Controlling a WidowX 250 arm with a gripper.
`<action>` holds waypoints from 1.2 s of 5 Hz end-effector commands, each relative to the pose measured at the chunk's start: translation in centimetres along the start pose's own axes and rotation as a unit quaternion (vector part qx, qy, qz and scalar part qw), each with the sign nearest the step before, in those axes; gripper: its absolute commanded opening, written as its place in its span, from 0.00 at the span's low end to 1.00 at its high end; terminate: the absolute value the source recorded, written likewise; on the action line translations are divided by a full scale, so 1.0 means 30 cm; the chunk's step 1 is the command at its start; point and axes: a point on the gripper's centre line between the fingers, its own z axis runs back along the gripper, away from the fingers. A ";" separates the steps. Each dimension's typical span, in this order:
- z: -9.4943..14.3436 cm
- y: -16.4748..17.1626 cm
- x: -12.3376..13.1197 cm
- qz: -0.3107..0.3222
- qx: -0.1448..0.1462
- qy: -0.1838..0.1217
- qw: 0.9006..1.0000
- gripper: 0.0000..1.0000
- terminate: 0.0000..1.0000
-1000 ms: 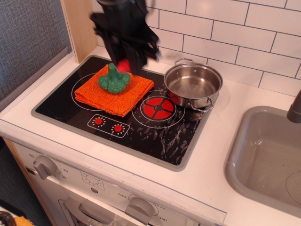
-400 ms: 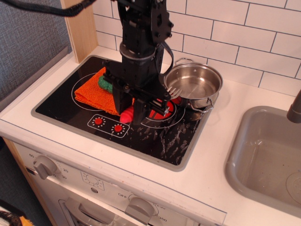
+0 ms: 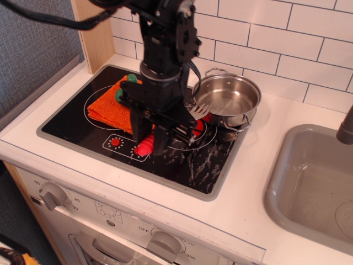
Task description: Place the metal part of the fork on the right burner.
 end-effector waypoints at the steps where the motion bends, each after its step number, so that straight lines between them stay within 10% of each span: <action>1: 0.083 0.100 -0.063 0.043 0.003 -0.040 0.998 0.00 0.00; 6: -0.031 0.059 -0.034 0.020 -0.014 -0.005 1.000 0.00 0.00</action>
